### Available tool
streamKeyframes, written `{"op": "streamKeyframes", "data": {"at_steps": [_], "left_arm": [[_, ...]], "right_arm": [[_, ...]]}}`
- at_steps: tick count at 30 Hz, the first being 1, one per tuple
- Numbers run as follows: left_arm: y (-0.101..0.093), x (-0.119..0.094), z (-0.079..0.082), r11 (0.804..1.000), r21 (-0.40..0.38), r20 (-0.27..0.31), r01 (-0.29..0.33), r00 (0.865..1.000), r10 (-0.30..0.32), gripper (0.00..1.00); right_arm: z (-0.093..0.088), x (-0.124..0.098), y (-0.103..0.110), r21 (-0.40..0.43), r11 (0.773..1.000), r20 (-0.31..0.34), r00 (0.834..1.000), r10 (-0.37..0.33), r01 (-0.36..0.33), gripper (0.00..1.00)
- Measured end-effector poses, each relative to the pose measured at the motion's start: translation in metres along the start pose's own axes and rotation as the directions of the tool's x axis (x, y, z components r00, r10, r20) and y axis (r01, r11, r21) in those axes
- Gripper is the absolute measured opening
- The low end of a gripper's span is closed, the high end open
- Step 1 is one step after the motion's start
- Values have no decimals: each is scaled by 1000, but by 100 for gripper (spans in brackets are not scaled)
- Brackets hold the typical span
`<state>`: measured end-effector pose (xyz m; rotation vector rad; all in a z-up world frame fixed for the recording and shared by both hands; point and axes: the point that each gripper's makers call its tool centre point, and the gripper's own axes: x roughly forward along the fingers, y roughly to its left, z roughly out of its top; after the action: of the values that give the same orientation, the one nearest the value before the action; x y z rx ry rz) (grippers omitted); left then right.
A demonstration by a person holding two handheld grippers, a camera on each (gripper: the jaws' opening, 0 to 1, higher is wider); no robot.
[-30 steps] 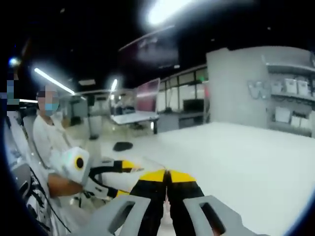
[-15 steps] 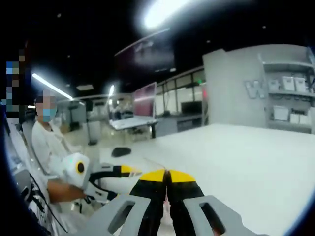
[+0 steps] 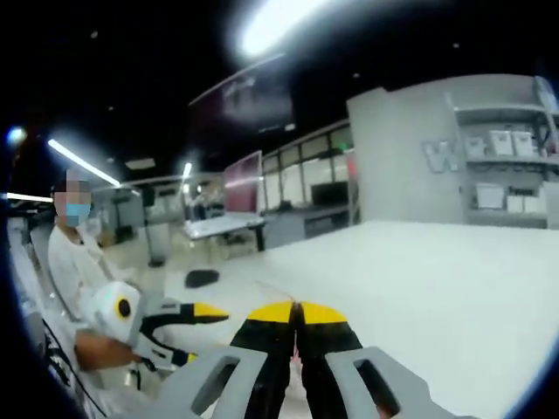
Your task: Open the resealable bag by pulling the two sides of the seal apart until the entire bag opening is separated and visibly accessible.
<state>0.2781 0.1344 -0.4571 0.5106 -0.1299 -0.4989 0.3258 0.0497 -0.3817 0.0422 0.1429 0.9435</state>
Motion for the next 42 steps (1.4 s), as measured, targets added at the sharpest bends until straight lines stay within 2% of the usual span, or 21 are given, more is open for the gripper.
{"op": "streamKeyframes", "data": {"at_steps": [20, 42], "left_arm": [[2, 0, 5, 1000, 4, 8, -4, 1000, 4, 39], [6, 0, 3, 1000, -14, 2, -3, 1000, 3, 39]], "right_arm": [[9, 22, -51, 42, 994, 13, 995, -100, 99, 0], [19, 53, -91, 57, 984, 5, 985, -172, 171, 0]]}}
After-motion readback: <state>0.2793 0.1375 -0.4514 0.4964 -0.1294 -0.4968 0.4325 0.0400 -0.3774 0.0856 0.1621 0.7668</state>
